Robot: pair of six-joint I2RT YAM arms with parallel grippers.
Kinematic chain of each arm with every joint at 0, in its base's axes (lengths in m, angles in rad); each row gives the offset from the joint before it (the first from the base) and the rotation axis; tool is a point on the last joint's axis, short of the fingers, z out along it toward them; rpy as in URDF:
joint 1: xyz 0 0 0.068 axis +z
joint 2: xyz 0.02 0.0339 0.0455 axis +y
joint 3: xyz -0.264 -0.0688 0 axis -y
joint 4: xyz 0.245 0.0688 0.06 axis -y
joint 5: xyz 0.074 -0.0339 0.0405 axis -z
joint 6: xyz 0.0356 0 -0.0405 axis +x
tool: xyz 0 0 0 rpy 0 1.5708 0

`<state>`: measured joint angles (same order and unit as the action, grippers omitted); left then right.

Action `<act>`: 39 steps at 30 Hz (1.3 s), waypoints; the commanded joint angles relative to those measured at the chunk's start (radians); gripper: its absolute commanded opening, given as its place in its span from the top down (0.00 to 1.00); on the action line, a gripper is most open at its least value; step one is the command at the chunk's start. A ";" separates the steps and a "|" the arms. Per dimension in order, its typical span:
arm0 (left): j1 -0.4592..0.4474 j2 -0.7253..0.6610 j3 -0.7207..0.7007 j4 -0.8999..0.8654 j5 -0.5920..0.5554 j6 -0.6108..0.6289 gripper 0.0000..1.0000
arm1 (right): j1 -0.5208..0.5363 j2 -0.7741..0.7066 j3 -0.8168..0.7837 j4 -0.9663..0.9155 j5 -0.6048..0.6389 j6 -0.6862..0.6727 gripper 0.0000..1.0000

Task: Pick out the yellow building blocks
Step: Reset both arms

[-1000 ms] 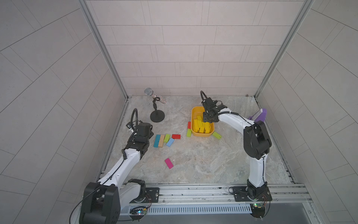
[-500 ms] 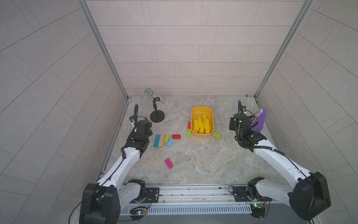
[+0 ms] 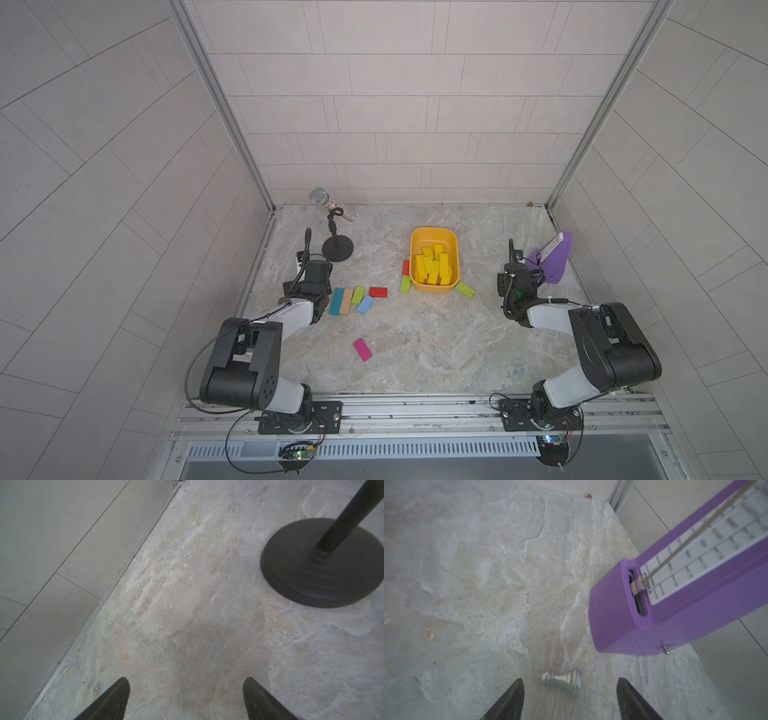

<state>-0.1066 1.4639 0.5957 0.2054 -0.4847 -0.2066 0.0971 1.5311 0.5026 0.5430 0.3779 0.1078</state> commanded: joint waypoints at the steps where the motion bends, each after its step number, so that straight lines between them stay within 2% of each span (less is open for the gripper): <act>1: 0.007 0.004 -0.031 0.232 -0.009 0.086 0.10 | -0.024 -0.010 -0.087 0.290 -0.081 -0.046 0.28; 4: 0.009 0.032 -0.102 0.457 0.044 0.145 0.10 | -0.061 0.025 -0.128 0.378 -0.175 -0.030 0.28; 5: 0.011 0.058 -0.121 0.510 0.052 0.147 0.10 | -0.071 0.051 -0.140 0.446 -0.191 -0.023 0.23; 8: 0.013 0.094 -0.207 0.684 0.095 0.159 0.07 | -0.074 0.015 -0.113 0.326 -0.194 -0.016 0.15; 10: 0.013 0.132 -0.251 0.838 0.101 0.186 0.04 | -0.074 0.038 -0.130 0.403 -0.195 -0.017 0.08; 12: 0.013 0.114 -0.239 0.780 0.072 0.163 0.00 | -0.074 0.035 -0.127 0.383 -0.195 -0.017 0.00; 15: 0.010 0.130 -0.214 0.762 0.027 0.159 0.00 | -0.075 0.044 -0.131 0.410 -0.195 -0.019 0.00; 33: 0.027 0.146 -0.182 0.700 0.053 0.142 0.00 | -0.075 0.041 -0.127 0.394 -0.195 -0.017 0.00; 39: 0.025 0.124 -0.211 0.743 0.064 0.150 0.00 | -0.070 0.035 -0.140 0.415 -0.180 -0.023 0.00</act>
